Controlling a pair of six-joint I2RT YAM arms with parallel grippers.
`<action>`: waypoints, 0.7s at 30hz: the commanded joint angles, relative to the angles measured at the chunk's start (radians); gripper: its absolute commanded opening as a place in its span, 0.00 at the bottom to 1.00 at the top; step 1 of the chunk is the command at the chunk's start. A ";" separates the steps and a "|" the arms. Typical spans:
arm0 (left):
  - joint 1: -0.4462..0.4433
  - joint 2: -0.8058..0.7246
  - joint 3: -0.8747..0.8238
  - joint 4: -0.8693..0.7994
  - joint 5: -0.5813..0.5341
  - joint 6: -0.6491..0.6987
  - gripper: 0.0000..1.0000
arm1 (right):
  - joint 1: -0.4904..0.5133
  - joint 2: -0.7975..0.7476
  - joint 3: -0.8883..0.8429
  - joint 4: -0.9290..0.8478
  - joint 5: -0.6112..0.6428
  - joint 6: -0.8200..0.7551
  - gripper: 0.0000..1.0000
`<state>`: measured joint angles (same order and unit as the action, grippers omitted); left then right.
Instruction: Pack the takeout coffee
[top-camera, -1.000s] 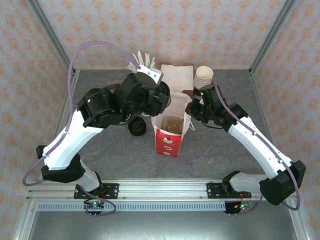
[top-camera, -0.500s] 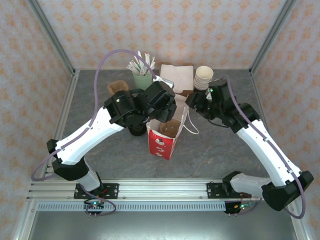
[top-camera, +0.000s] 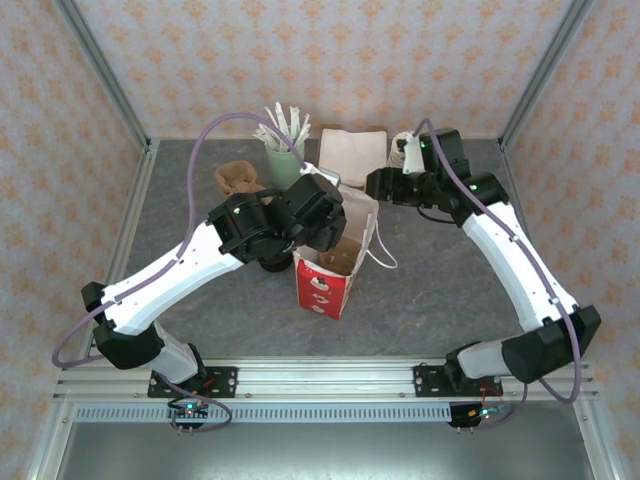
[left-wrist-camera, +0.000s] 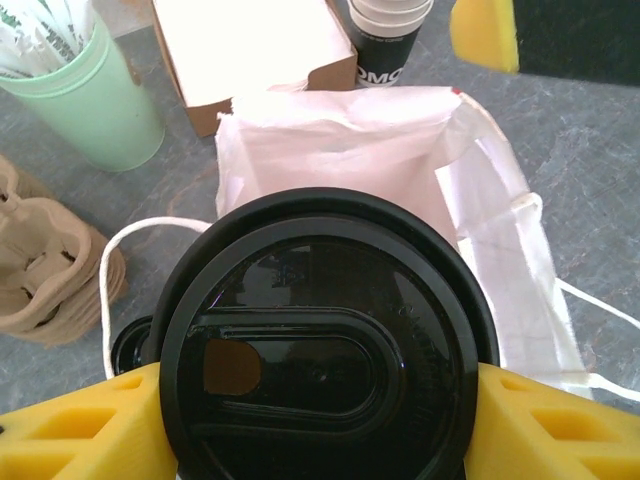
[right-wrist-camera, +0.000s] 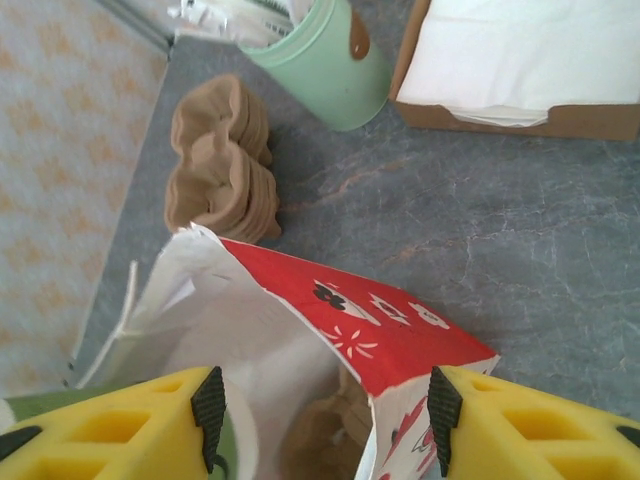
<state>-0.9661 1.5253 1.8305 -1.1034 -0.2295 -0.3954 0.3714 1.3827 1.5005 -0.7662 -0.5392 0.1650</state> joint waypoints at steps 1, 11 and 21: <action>0.010 -0.034 -0.031 0.046 0.033 -0.015 0.66 | -0.002 0.026 0.035 0.031 -0.064 -0.191 0.58; 0.034 -0.035 -0.052 0.060 0.079 -0.010 0.66 | -0.001 0.196 0.114 0.012 -0.194 -0.372 0.56; 0.036 -0.073 -0.057 0.011 0.077 -0.018 0.66 | 0.041 0.333 0.245 -0.145 -0.391 -0.558 0.41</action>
<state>-0.9348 1.5047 1.7771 -1.0660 -0.1379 -0.3958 0.3977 1.7061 1.7023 -0.8478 -0.8379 -0.3069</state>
